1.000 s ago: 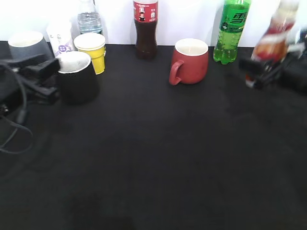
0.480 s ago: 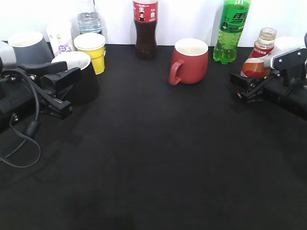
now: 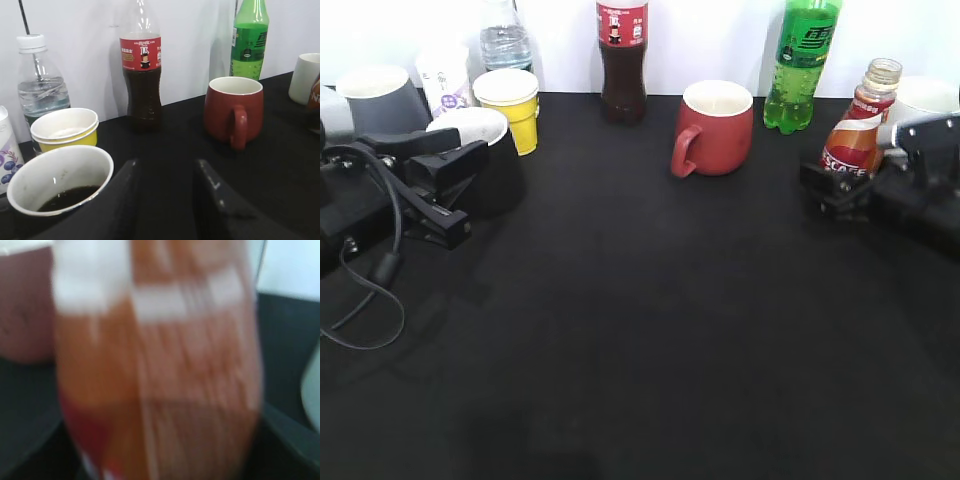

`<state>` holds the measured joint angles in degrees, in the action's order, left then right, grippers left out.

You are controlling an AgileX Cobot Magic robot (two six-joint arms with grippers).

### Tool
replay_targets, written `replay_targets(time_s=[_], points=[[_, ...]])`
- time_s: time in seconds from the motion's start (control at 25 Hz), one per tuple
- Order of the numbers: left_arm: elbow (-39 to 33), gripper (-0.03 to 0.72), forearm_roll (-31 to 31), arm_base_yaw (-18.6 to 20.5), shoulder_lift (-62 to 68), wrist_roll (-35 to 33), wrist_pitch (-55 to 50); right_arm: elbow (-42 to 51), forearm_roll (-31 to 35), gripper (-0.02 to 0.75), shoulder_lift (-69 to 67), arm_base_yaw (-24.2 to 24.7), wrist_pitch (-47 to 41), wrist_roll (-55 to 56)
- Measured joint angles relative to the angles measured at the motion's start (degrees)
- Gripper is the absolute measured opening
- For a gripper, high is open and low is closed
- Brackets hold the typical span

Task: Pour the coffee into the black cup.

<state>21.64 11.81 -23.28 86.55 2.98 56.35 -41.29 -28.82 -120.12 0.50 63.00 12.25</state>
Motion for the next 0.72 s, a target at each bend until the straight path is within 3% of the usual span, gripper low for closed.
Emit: replay_targets(time_s=[0.24, 0.4, 0.56, 0.64, 0.72], points=[[0.0, 0.274, 0.0, 0.0, -0.1, 0.0, -2.9, 5.6, 2.7, 0.632, 7.2, 0.0, -4.6, -0.1], [0.0, 0.279, -0.2, 0.0, -3.8, 0.3, -13.4, 9.7, 3.9, 0.632, 12.6, 0.0, -8.6, -0.1], [0.1, 0.425, -0.5, 0.0, -9.6, 6.8, -26.5, 15.0, 3.9, 0.632, 21.9, 0.0, -16.7, 1.2], [2.1, 0.442, -0.5, 0.0, -13.0, 10.6, -36.9, 15.3, 0.9, 0.624, 27.9, 0.0, -25.7, 8.4], [6.7, 0.442, -1.4, 0.0, -16.7, 11.7, -50.4, 15.3, -8.5, 0.609, 34.1, 0.0, -32.3, 20.9]])
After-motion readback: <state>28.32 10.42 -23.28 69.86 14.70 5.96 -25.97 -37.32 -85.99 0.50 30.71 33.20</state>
